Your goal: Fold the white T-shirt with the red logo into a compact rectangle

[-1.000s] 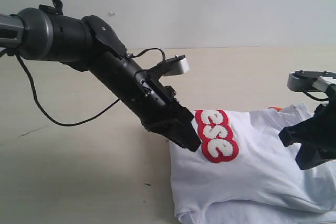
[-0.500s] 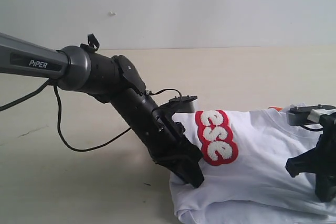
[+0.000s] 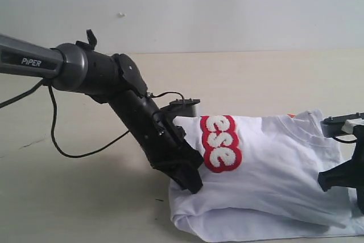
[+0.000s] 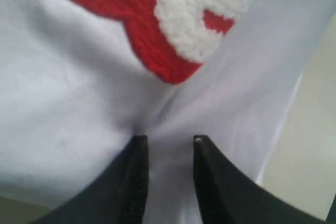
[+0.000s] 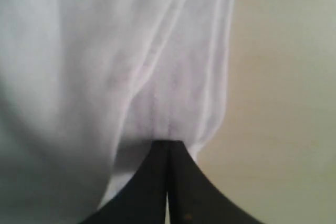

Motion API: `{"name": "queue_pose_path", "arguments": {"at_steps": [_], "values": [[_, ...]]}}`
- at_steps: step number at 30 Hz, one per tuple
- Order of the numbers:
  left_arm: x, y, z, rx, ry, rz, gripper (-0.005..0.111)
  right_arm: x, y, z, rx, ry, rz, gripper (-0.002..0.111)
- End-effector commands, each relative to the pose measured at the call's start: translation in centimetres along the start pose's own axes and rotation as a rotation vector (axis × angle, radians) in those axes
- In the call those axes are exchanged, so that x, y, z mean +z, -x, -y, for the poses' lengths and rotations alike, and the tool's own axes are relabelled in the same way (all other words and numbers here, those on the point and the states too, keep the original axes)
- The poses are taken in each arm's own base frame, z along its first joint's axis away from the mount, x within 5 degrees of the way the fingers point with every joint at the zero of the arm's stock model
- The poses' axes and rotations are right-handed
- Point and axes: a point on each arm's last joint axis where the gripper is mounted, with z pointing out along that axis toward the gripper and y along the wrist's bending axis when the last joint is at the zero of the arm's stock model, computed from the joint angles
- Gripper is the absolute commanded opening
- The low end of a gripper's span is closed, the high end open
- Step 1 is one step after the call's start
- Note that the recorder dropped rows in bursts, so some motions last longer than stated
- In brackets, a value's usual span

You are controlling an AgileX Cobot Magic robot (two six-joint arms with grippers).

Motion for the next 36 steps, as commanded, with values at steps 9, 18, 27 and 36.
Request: {"name": "queue_pose_path", "arguments": {"at_steps": [9,18,27,36], "values": [[-5.3,-2.9,-7.5,-0.169,0.078,-0.034,0.032,-2.0,0.8,-2.6,-0.087,0.316,0.190,0.000],[-5.3,-3.1,-7.2,-0.171,0.052,-0.063,0.032,-1.6,2.2,-3.6,-0.067,0.415,0.291,0.000],[-5.3,-3.3,-7.0,-0.174,0.030,-0.087,0.032,0.4,4.7,-4.0,-0.047,0.407,0.280,0.000],[-5.8,-3.8,-7.6,-0.196,0.032,-0.092,0.032,-0.9,8.1,-7.9,-0.134,0.421,0.340,0.000]]}}
